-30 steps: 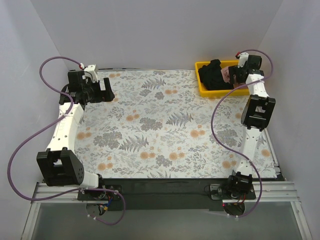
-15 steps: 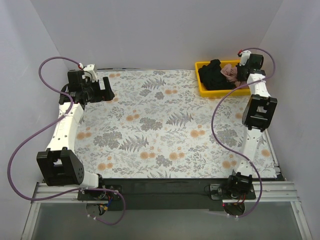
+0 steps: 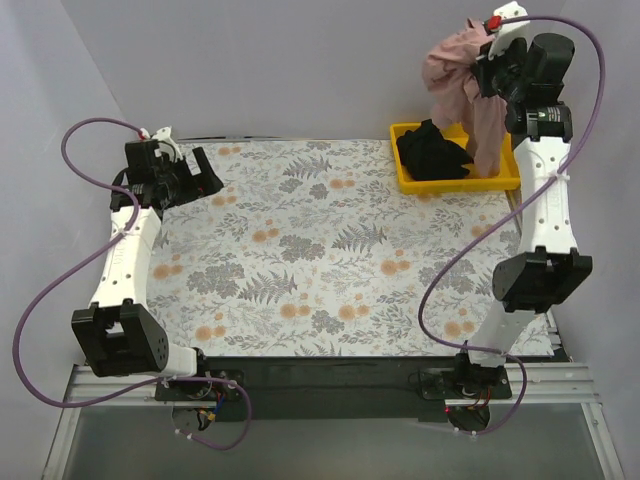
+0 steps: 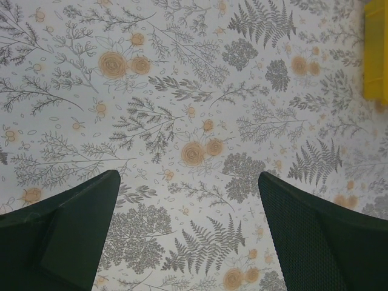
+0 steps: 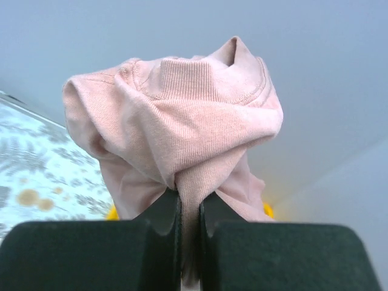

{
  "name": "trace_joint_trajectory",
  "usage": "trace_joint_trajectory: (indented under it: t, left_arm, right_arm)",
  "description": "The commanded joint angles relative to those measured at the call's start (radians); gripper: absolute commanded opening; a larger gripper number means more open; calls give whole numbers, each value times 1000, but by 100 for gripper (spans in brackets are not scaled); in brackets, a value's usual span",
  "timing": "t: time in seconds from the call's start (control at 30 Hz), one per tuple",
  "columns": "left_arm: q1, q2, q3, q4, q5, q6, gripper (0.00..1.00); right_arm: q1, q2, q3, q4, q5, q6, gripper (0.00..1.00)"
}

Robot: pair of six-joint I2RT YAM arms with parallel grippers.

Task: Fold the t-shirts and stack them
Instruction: Move the tshirt to the center of the board

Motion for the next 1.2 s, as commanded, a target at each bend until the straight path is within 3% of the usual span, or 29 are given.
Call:
trace_joint_trajectory:
  t: [0.0,0.17,0.4,0.5,0.63,0.67,0.73,0.77,0.83,0.93,0.97,1.07,1.13,1.17]
  left_arm:
    - [45,-33,72,-23,65,-74,98]
    - [106,-32,89,-31,163,-100,98]
    - [131,-52,92,-7,219,-114,98]
    - [132,-55,89,-7,252,-91,98]
    - [132,-61,68,-17,306,-38,98]
    - [132,-61,65,-37,327,4,98]
    - [132,-47,75,-103,401,103,98]
    - [132,-37,77,-147,419,161,98]
    - [132,-21,73,-228,435,297,98]
    - [106,-21,-21,-341,409,507,98]
    - [74,-20,-68,-346,380,553,98]
    - [-16,14,-156,-327,312,581,98]
    - [-71,54,-191,-269,294,547,83]
    - [-119,74,-199,-257,282,536,79]
  right_arm:
    - [101,-127,-30,9,-78,-58,1]
    - [296,-242,-20,34,-81,-70,1]
    - [492,-246,94,111,-17,-62,1]
    - [521,-270,5,121,-24,-40,1]
    - [529,-394,-321,124,-101,6,1]
    - [528,-419,-466,123,-132,23,3]
    - [528,-494,-681,117,-88,109,36]
    - [514,-543,-808,109,-15,185,66]
    - [418,-596,-967,63,-73,273,78]
    - [308,-608,-1084,-62,-146,231,85]
    - [308,-592,-1108,-75,-170,173,98]
    - [325,-517,-1112,-115,-219,90,97]
    - [360,-435,-1058,-142,-207,54,83]
    - [374,-404,-1034,-164,-200,40,81]
